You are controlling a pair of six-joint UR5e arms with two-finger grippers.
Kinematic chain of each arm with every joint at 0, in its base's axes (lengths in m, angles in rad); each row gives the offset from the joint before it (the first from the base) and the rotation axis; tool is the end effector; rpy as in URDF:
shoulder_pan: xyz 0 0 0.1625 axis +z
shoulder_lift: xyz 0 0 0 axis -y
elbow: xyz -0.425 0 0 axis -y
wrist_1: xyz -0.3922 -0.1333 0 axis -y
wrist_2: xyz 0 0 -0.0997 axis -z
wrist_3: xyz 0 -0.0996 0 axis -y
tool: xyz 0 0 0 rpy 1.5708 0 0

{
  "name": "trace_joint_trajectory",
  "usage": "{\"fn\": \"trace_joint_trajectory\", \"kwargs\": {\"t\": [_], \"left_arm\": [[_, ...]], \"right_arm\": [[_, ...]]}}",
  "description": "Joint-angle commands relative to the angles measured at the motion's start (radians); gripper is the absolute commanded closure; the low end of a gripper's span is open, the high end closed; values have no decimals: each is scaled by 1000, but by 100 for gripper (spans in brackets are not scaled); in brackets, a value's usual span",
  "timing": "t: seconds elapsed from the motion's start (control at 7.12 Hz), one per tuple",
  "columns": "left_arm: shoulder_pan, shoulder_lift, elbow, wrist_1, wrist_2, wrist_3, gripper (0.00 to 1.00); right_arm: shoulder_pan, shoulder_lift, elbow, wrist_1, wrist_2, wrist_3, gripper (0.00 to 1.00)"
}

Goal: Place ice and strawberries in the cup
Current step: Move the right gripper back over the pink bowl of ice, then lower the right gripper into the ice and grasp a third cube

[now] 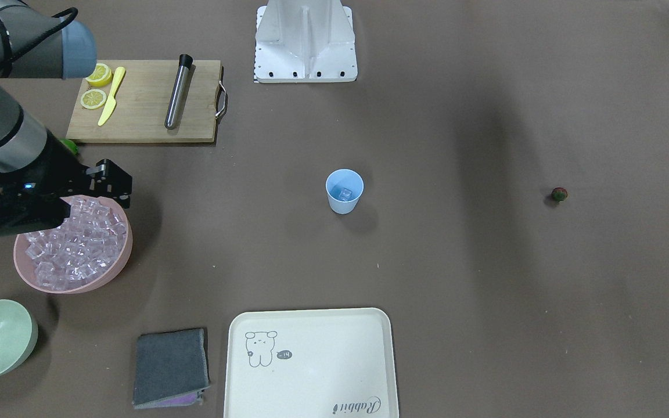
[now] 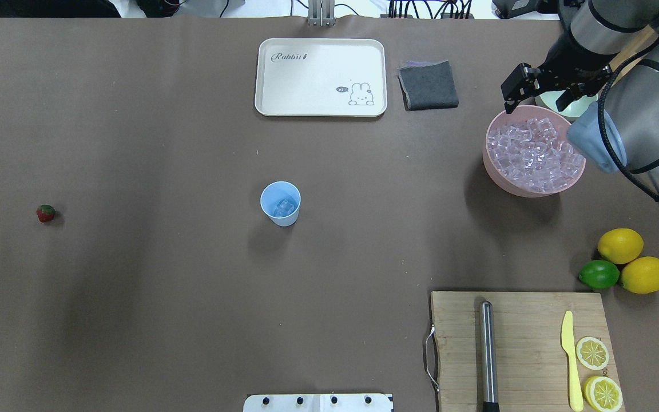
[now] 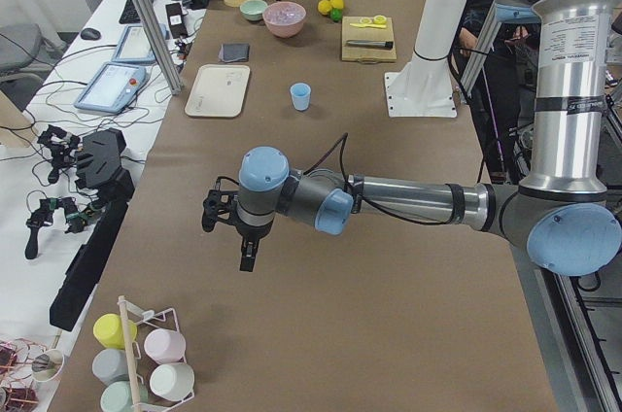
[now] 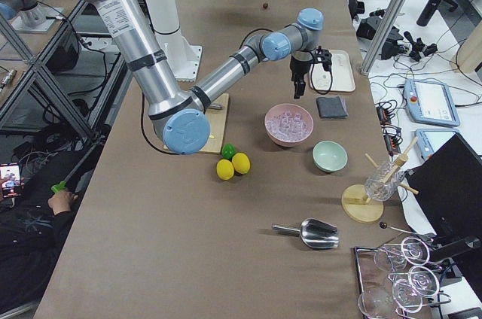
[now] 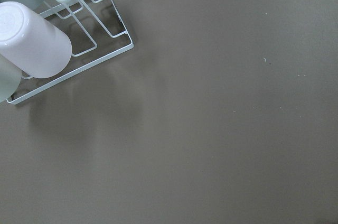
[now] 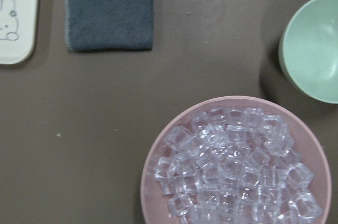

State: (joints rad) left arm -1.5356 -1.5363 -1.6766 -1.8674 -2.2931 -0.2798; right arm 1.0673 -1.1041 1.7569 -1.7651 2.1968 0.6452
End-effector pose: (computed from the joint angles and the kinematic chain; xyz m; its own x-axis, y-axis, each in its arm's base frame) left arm -0.0499 -0.4985 0.5932 0.7217 -0.0038 -0.6922 0.1732 0.9692 0.1753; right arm -0.2373 -0.5861 0.3321 0.7273 -0.0216 0.6859 -0.0059 0.9993 0.0377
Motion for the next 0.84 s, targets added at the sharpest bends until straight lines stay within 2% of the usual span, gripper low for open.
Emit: {"fn": "trace_joint_trajectory", "kwargs": {"t": [0.0, 0.14, 0.42, 0.56, 0.7], "left_arm": [[0, 5, -2, -1, 0, 2, 2], [0, 5, 0, -1, 1, 2, 2], [0, 5, 0, -1, 1, 4, 2], [0, 5, 0, -1, 1, 4, 2], [0, 5, 1, -1, 3, 5, 2]], "right_arm": [[-15, -31, -23, 16, -118, 56, 2], [-30, -33, -69, 117, -135, 56, 2], [-44, -55, -218, 417, -134, 47, 2], [-50, -71, -243, 478, -129, 19, 2], [-58, -71, -237, 481, -124, -1, 2]]}}
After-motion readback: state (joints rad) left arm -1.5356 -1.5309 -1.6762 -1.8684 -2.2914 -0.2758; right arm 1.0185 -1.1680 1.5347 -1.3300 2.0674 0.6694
